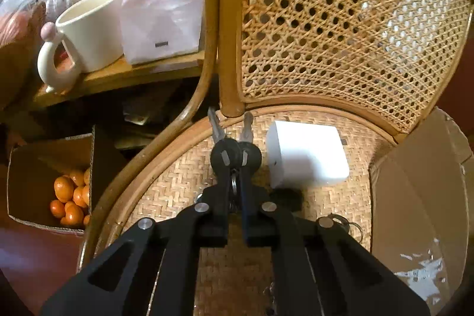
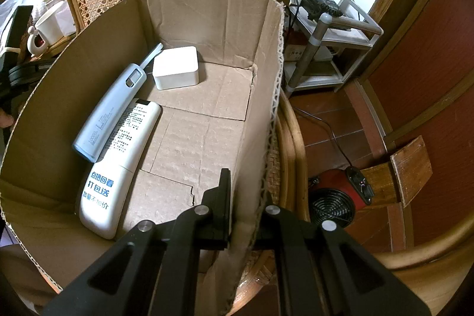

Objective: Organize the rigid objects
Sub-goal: 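Close the left gripper on the car keys and lift them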

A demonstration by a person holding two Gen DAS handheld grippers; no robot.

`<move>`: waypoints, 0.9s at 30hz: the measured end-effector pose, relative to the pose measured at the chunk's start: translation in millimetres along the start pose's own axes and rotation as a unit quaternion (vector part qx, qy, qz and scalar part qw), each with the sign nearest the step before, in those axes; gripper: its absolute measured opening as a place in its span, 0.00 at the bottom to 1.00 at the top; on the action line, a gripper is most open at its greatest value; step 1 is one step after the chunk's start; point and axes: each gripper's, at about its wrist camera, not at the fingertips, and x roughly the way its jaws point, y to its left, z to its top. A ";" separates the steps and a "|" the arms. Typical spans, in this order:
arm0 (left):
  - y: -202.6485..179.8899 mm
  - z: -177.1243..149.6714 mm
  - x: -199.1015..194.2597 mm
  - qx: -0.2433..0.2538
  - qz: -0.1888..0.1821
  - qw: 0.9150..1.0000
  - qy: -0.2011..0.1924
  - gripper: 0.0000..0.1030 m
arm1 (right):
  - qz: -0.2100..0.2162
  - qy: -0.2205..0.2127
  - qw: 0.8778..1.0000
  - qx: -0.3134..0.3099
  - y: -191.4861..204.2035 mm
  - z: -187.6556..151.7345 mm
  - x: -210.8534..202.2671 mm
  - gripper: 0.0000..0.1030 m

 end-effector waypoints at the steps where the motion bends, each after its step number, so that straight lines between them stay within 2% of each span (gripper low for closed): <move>1: -0.3 -0.6 -6.2 0.000 0.009 1.000 -0.012 0.05 | 0.000 0.000 1.000 0.000 0.0 -0.3 0.1 0.08; 6: 9.9 0.7 -23.7 -0.016 -0.002 0.999 -0.028 0.04 | -0.001 0.001 1.000 -0.001 0.1 -1.0 0.4 0.08; 9: 11.2 1.4 -37.1 -0.011 -0.004 0.999 -0.046 0.04 | -0.001 0.000 1.000 -0.002 0.0 -1.0 0.4 0.08; 16: 1.2 4.4 -57.5 0.023 0.006 0.998 -0.062 0.04 | 0.000 0.000 1.000 -0.002 -0.1 -1.1 0.4 0.08; 23: -15.4 -1.9 -102.6 0.051 -0.001 0.992 -0.118 0.04 | -0.001 0.000 1.000 -0.001 -1.7 -1.0 0.5 0.08; 27: -33.0 -8.4 -129.8 0.075 0.013 0.984 -0.159 0.04 | -0.001 0.000 1.000 -0.001 -1.6 -1.0 0.5 0.08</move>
